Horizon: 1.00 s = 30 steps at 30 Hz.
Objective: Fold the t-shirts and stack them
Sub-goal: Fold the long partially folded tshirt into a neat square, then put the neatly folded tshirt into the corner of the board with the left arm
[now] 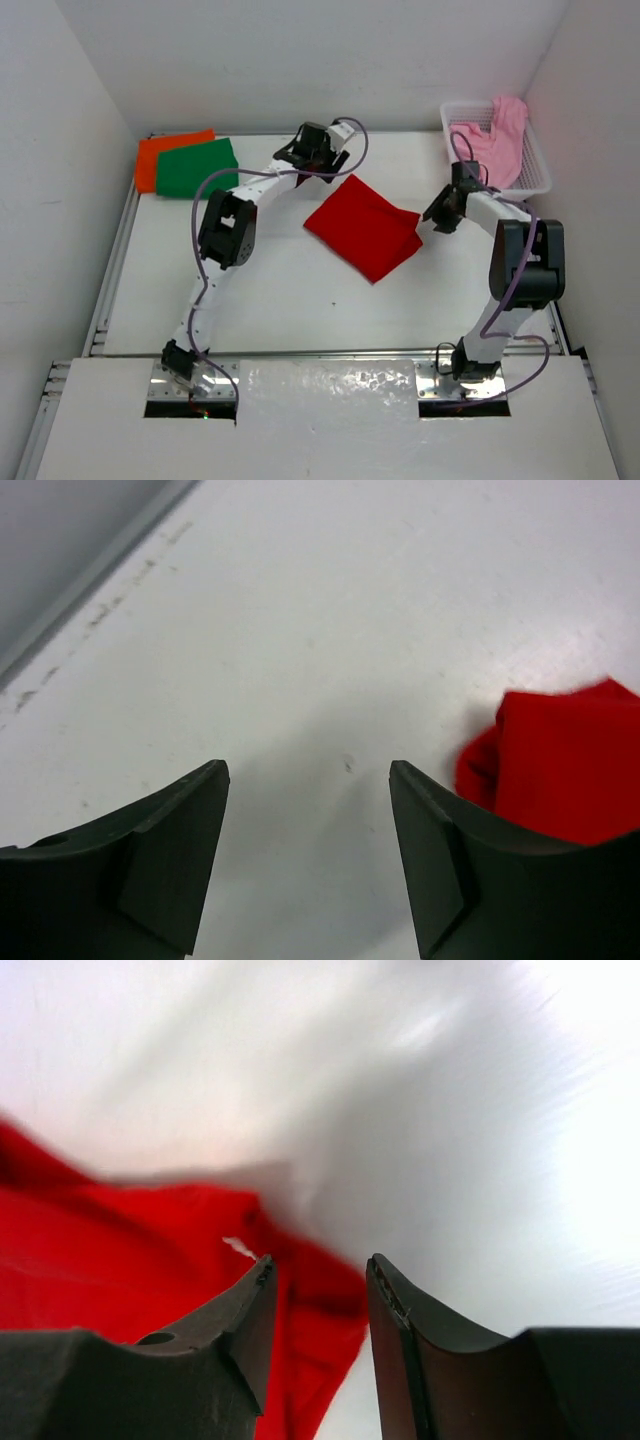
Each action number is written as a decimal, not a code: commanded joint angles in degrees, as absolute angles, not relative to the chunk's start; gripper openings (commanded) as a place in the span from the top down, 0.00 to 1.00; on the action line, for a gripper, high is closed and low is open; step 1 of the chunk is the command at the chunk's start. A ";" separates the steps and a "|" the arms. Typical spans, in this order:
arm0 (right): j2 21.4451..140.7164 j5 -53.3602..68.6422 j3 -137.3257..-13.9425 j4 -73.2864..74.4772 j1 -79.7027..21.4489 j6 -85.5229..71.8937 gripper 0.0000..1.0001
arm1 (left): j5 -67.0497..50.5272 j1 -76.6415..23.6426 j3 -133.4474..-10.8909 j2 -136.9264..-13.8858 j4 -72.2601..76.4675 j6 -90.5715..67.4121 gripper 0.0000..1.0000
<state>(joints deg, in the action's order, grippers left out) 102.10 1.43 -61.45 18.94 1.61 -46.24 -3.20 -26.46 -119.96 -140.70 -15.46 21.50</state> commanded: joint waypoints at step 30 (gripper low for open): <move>114.31 10.27 -67.22 22.14 -4.48 -34.81 0.67 | -10.82 -20.49 -103.54 -120.06 -21.27 3.97 0.35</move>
